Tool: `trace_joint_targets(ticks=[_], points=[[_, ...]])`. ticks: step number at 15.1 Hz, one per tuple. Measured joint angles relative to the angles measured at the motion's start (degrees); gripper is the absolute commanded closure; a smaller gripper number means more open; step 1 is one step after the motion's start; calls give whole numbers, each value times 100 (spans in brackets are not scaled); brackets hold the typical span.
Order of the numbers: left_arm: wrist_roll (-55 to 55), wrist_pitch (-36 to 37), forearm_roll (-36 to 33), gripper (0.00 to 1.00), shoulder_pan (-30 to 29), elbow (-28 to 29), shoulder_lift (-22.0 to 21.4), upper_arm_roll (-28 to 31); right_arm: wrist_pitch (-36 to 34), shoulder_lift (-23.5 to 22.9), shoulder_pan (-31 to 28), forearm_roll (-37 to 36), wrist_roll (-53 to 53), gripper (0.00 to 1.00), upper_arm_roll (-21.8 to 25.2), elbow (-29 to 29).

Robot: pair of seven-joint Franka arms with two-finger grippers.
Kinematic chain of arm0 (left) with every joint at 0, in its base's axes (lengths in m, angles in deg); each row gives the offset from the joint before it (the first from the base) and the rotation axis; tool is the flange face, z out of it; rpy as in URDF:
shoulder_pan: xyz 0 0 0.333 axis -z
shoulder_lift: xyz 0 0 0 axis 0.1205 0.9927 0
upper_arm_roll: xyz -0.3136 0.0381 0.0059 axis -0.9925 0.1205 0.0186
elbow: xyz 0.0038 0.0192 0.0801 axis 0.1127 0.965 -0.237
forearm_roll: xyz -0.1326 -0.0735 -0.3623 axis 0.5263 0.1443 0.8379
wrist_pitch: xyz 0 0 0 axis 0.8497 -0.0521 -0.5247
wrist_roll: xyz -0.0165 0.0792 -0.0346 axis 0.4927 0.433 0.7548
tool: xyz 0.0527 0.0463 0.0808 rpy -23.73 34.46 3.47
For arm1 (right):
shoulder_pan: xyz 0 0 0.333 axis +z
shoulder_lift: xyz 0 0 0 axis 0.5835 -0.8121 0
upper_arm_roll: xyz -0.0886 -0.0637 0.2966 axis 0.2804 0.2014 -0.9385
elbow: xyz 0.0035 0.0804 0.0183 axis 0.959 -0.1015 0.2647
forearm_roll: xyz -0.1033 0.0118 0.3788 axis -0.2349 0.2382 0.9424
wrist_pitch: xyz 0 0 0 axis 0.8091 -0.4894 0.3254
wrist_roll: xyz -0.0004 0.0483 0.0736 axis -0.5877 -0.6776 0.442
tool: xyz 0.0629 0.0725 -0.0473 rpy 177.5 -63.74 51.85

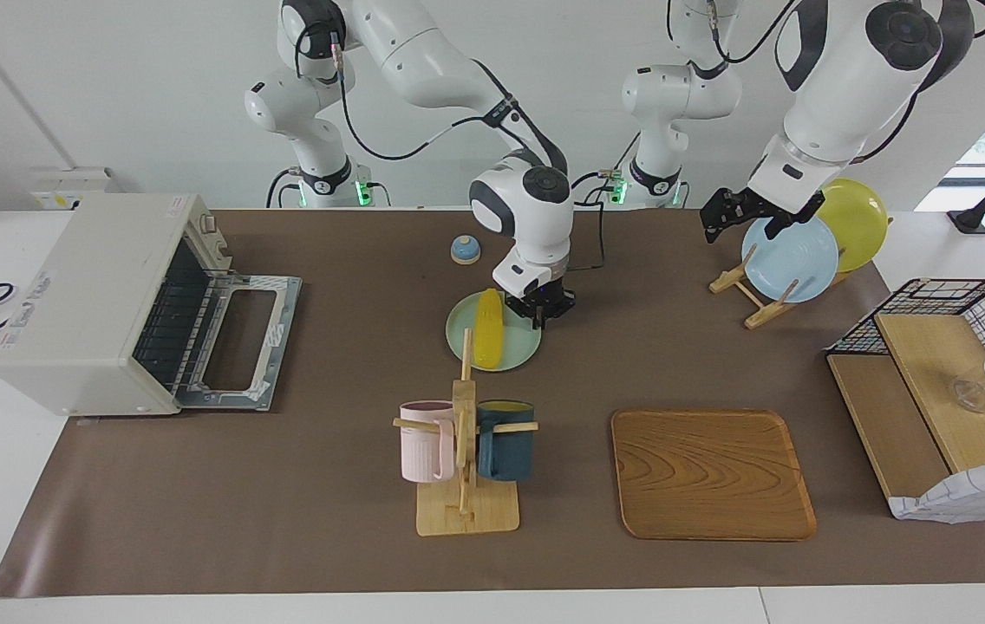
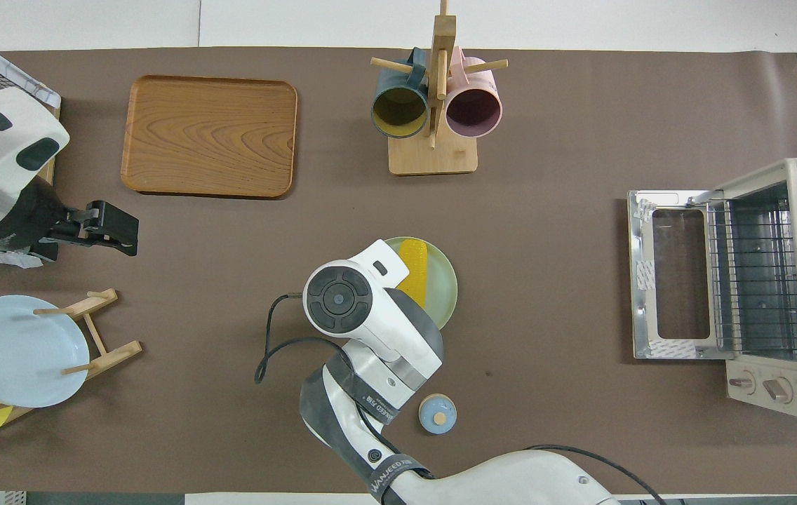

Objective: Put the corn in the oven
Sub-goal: 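Carry the plate with corn toward the open oven with the right gripper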

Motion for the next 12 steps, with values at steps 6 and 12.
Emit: trace_joint_targets(ticks=[6,12], points=[[0,-103,2,0,-1,-1,0,0,-1414,194,-130,-701,489,100,28,466],[0,-167,3,0,-3,-1,0,1,-3432,708,-1140,-917,1479,100,106,1193]])
